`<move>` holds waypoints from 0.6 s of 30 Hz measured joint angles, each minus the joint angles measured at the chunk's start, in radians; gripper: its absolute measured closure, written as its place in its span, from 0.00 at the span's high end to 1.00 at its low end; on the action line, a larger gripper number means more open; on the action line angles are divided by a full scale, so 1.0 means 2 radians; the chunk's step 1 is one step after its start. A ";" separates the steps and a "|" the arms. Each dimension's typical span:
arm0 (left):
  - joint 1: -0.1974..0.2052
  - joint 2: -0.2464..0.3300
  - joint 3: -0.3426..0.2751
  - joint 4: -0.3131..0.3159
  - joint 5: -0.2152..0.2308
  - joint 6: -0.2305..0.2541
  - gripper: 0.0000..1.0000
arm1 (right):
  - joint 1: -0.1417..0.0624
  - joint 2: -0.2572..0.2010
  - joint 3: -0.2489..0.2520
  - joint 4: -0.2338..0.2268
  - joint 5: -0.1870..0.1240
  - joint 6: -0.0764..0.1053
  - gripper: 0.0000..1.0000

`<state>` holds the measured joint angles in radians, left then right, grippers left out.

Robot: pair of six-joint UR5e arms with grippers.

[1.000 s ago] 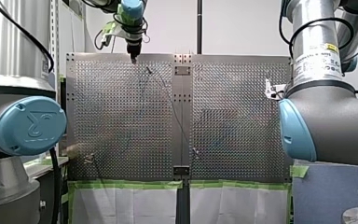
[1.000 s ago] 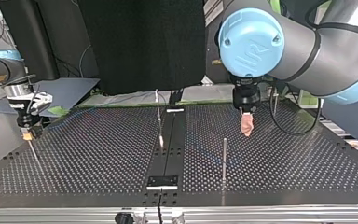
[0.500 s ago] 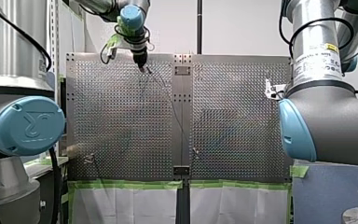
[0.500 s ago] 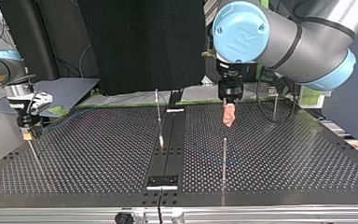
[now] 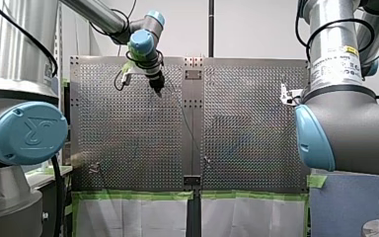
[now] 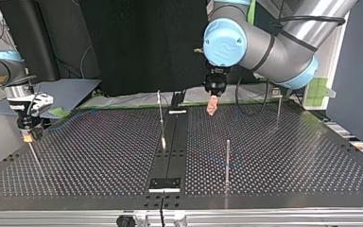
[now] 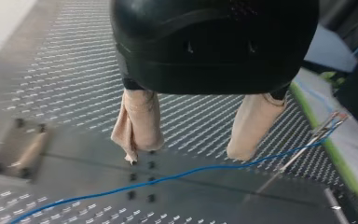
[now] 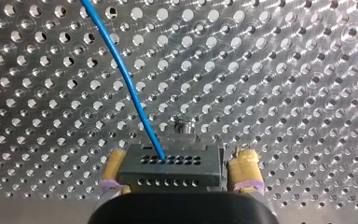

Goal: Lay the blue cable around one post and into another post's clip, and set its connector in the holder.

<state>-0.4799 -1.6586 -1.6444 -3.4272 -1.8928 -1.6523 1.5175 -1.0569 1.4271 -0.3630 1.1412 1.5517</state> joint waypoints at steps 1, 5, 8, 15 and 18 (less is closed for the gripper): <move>-0.001 -0.004 -0.004 0.004 0.004 0.002 1.00 | 0.000 0.000 0.000 0.000 0.000 0.000 0.87; -0.003 -0.021 -0.021 0.021 0.010 0.001 1.00 | 0.000 0.000 0.000 0.000 0.000 0.000 0.87; -0.006 -0.033 -0.033 0.033 0.010 -0.005 1.00 | 0.000 0.000 0.000 0.000 0.000 0.000 0.87; -0.011 -0.066 -0.066 0.066 0.007 -0.016 1.00 | 0.000 0.000 0.000 0.000 0.000 0.000 0.87; -0.010 -0.078 -0.081 0.081 0.006 -0.025 1.00 | 0.000 0.000 0.000 0.000 0.000 0.000 0.87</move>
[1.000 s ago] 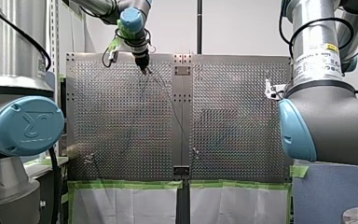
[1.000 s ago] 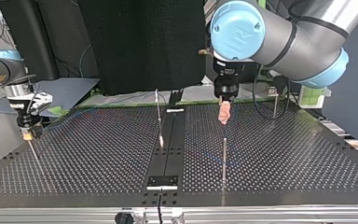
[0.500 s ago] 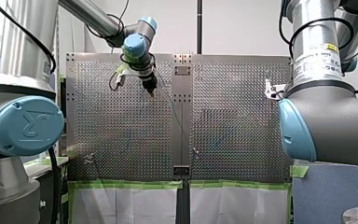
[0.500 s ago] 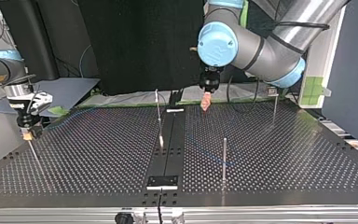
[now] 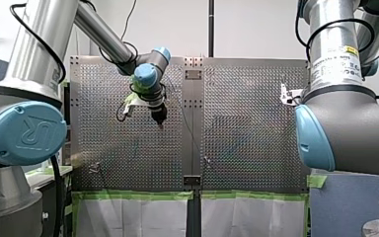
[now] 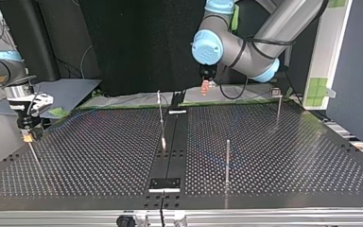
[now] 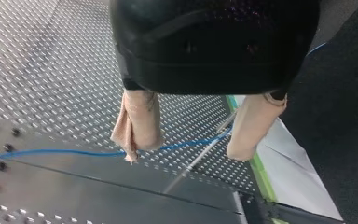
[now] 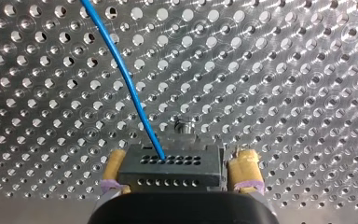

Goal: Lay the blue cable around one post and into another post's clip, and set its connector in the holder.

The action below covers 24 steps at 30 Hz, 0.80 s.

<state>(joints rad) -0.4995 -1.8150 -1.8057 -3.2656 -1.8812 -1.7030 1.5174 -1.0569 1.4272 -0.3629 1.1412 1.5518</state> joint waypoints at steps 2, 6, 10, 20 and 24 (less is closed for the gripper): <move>0.001 -0.004 -0.011 0.011 0.000 -0.009 1.00 | 0.000 0.000 0.000 0.000 0.000 0.000 0.87; 0.002 -0.007 -0.030 0.030 -0.001 -0.018 1.00 | 0.000 0.000 0.000 0.000 0.000 0.000 0.87; 0.002 -0.007 -0.046 0.046 -0.001 -0.019 1.00 | 0.000 0.000 0.000 0.000 0.000 0.000 0.87; 0.002 -0.027 -0.087 0.087 -0.001 -0.018 1.00 | 0.000 0.000 0.000 0.000 0.000 0.000 0.87; 0.003 -0.042 -0.103 0.103 -0.001 -0.019 1.00 | 0.000 0.000 0.000 0.000 0.000 0.000 0.87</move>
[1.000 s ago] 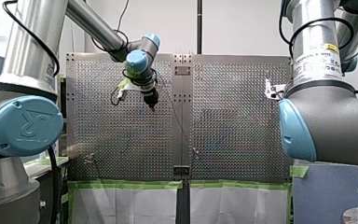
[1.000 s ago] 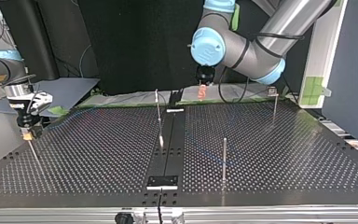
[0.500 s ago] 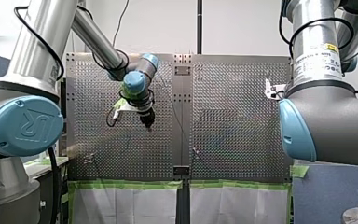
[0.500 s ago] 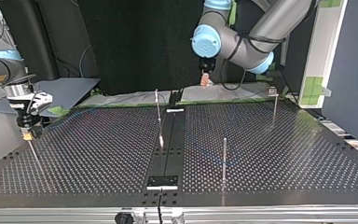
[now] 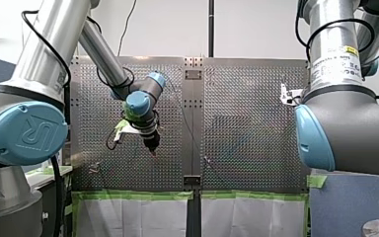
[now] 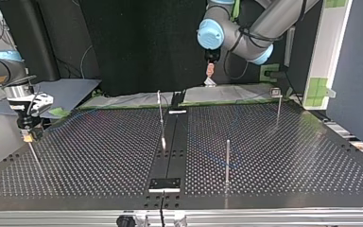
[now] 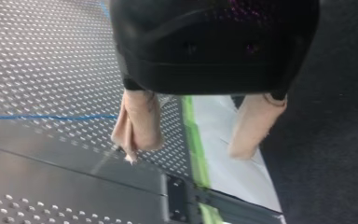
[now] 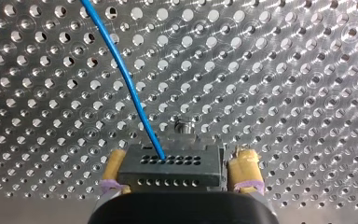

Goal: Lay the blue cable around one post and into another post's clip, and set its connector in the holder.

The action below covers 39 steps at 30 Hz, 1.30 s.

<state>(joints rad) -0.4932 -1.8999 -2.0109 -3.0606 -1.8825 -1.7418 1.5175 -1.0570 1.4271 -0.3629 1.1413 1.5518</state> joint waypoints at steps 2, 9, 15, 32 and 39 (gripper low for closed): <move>0.000 -0.008 -0.008 0.008 0.000 -0.003 1.00 | 0.000 0.000 0.000 0.000 0.000 0.000 0.87; 0.000 -0.036 -0.036 0.036 0.000 -0.003 1.00 | 0.000 0.000 0.000 0.000 0.000 0.000 0.87; 0.001 -0.048 -0.061 0.061 0.007 -0.005 1.00 | 0.000 0.000 0.000 0.000 0.000 0.000 0.87; 0.001 -0.049 -0.139 0.139 0.006 -0.033 1.00 | 0.000 0.000 0.000 0.000 0.000 0.000 0.87; 0.000 -0.049 -0.171 0.171 0.005 -0.043 1.00 | 0.000 0.000 0.000 0.000 0.000 0.000 0.87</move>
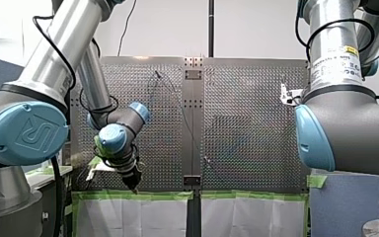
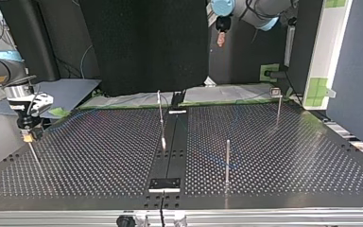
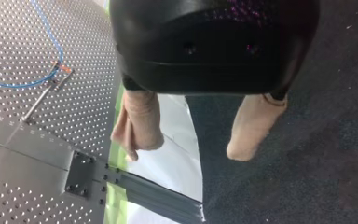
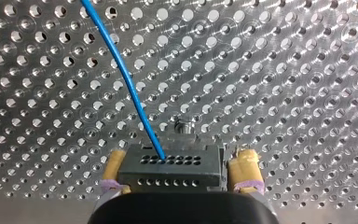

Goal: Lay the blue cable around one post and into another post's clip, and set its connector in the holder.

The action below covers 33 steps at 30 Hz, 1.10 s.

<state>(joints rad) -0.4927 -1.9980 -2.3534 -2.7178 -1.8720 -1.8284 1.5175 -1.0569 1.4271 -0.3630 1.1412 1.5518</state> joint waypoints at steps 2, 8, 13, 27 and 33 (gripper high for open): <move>0.000 0.000 -0.009 0.009 0.000 -0.001 1.00 | 0.000 0.000 0.000 0.000 0.000 0.000 0.87; -0.001 0.000 -0.010 0.034 0.003 -0.010 1.00 | 0.000 0.000 0.000 0.000 0.000 0.000 0.87; -0.003 0.000 0.009 0.058 0.009 -0.010 1.00 | 0.000 0.000 0.000 0.000 0.000 0.000 0.87; -0.002 0.000 0.017 0.113 -0.001 0.011 1.00 | 0.000 0.000 0.000 0.000 0.000 0.000 0.87; -0.002 0.000 0.017 0.139 -0.005 0.037 1.00 | 0.000 0.000 0.000 0.000 0.000 0.000 0.87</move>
<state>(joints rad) -0.4959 -1.9983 -2.3190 -2.4392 -1.8819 -1.7550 1.5175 -1.0570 1.4271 -0.3629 1.1413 1.5518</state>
